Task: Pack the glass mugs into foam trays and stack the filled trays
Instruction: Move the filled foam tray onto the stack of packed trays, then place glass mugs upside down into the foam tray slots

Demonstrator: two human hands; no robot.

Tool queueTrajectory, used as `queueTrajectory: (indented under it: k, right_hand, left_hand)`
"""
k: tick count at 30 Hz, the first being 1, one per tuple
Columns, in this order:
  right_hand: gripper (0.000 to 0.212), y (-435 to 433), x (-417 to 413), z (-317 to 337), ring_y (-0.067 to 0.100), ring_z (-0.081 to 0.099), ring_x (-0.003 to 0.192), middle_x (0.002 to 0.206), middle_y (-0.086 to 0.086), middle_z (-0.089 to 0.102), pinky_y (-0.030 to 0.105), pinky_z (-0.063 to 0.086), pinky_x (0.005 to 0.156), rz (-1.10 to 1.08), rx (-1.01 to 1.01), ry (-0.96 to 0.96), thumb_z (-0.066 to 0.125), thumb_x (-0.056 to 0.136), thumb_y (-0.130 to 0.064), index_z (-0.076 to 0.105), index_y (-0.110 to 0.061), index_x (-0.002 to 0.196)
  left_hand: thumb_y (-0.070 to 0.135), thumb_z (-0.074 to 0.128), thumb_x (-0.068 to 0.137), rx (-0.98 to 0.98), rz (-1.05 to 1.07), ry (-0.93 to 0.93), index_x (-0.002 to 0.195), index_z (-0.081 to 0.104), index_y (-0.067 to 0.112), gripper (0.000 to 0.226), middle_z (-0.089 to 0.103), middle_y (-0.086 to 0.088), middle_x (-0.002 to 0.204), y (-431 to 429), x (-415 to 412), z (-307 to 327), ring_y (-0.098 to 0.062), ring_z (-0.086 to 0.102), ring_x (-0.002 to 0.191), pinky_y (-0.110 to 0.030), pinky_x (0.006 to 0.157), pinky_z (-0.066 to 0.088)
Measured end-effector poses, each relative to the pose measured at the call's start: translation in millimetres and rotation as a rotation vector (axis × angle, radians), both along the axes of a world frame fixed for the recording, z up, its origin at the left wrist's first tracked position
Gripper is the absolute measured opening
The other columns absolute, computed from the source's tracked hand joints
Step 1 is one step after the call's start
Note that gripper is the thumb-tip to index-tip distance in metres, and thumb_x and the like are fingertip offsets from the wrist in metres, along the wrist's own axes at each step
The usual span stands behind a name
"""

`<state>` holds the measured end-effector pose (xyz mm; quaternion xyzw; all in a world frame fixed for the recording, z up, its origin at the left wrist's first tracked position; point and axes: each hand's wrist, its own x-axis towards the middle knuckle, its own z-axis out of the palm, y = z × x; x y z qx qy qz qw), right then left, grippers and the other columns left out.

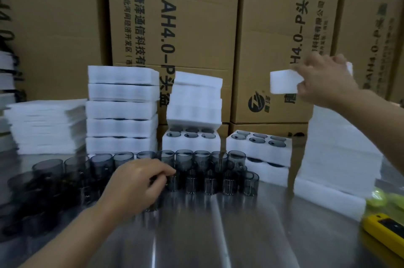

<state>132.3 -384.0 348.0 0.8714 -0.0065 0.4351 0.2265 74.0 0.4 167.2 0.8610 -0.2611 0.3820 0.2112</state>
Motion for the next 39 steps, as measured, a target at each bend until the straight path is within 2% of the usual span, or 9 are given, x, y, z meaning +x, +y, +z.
queueTrajectory:
  k: [10, 13, 15, 20, 24, 27, 30, 34, 39]
  right_hand:
    - [0.036, 142.9, -80.0, -153.4, 0.028, 0.046, 0.073, 0.081, 0.010, 0.048, 0.036, 0.041, 0.065, 0.923, 0.102, 0.171, 0.067, 0.064, 0.000, 0.069, -0.007, 0.099]
    - [0.036, 159.1, -97.0, -198.6, 0.022, 0.050, 0.081, 0.084, 0.008, 0.051, 0.035, 0.043, 0.090, 1.028, 0.111, 0.233, 0.073, 0.064, -0.003, 0.069, -0.013, 0.098]
    - [0.036, 158.7, -103.4, -218.0, 0.014, 0.051, 0.087, 0.090, 0.003, 0.051, 0.035, 0.026, 0.115, 1.065, 0.121, 0.307, 0.073, 0.068, -0.006, 0.065, -0.020, 0.101]
    - [0.028, 145.0, -103.0, -242.2, 0.002, 0.049, 0.088, 0.101, -0.004, 0.045, 0.027, 0.016, 0.117, 1.109, 0.129, 0.398, 0.050, 0.079, -0.002, 0.054, -0.025, 0.094]
    - [0.038, 132.3, -87.3, -250.0, 0.009, 0.045, 0.123, 0.111, -0.003, 0.054, 0.009, 0.032, 0.103, 1.098, 0.146, 0.358, 0.076, 0.065, 0.014, 0.067, -0.020, 0.081]
    - [0.029, 134.2, -84.2, -247.1, 0.006, 0.052, 0.118, 0.104, -0.005, 0.057, 0.013, 0.046, 0.090, 1.144, 0.210, 0.336, 0.064, 0.077, 0.010, 0.070, -0.018, 0.073]
    - [0.042, 136.0, -84.7, -244.9, 0.001, 0.059, 0.107, 0.093, -0.008, 0.064, 0.016, 0.049, 0.087, 1.161, 0.352, 0.413, 0.057, 0.072, 0.018, 0.074, -0.020, 0.068]
    - [0.074, 134.5, -82.2, -225.6, 0.004, 0.067, 0.083, 0.083, -0.014, 0.071, 0.027, 0.051, 0.078, 1.032, 0.759, 0.647, 0.043, 0.072, 0.030, 0.074, -0.036, 0.061]
    - [0.063, 168.7, -57.2, -192.9, 0.000, 0.065, 0.081, 0.080, -0.016, 0.072, 0.022, 0.052, 0.076, 0.894, 0.913, 0.709, 0.045, 0.088, 0.011, 0.073, -0.041, 0.065]
  left_hand:
    - [0.008, 0.052, 0.091, -0.720, 0.168, 0.050, 0.084, 0.068, 0.044, 0.040, 0.068, 0.029, 0.085, 50.5, -24.8, -46.8, 0.009, 0.062, 0.078, -0.017, 0.062, 0.050]
    - [0.013, 0.047, 0.096, -0.922, 0.080, 0.086, 0.093, 0.068, 0.038, 0.033, 0.069, 0.020, 0.091, 59.9, -26.5, -55.6, 0.004, 0.064, 0.085, -0.024, 0.068, 0.051]
    - [0.019, 0.046, 0.097, -1.031, 0.068, 0.135, 0.087, 0.069, 0.035, 0.030, 0.071, 0.014, 0.088, 67.4, -27.0, -55.8, -0.004, 0.065, 0.086, -0.030, 0.069, 0.050]
    - [0.021, 0.045, 0.094, -1.276, -0.005, 0.240, 0.085, 0.070, 0.010, 0.028, 0.074, -0.005, 0.090, 77.4, -29.1, -43.5, -0.016, 0.068, 0.085, -0.031, 0.074, 0.049]
    - [0.034, 0.042, 0.096, -1.119, -0.154, 0.588, 0.100, 0.069, 0.016, 0.033, 0.075, -0.001, 0.097, 81.9, -27.0, -42.6, -0.012, 0.069, 0.096, -0.032, 0.088, 0.045]
    - [0.038, 0.058, 0.083, -0.967, -0.188, 0.714, 0.104, 0.070, 0.024, 0.027, 0.074, 0.005, 0.103, 73.1, -27.2, -46.9, -0.005, 0.066, 0.100, -0.026, 0.089, 0.046]
    - [0.014, 0.066, 0.083, -0.957, -0.178, 0.784, 0.097, 0.072, 0.024, 0.019, 0.073, 0.005, 0.101, 63.0, -28.7, -52.9, 0.000, 0.068, 0.082, -0.013, 0.065, 0.050]
    - [0.014, 0.063, 0.083, -0.834, -0.090, 0.805, 0.101, 0.068, 0.035, 0.028, 0.063, 0.017, 0.107, 57.2, -20.1, -64.9, 0.011, 0.051, 0.099, -0.010, 0.074, 0.035]
    - [0.030, 0.063, 0.078, -0.854, -0.059, 0.887, 0.095, 0.067, 0.043, 0.022, 0.061, 0.016, 0.108, 59.0, -10.6, -75.4, -0.003, 0.053, 0.105, -0.017, 0.086, 0.039]
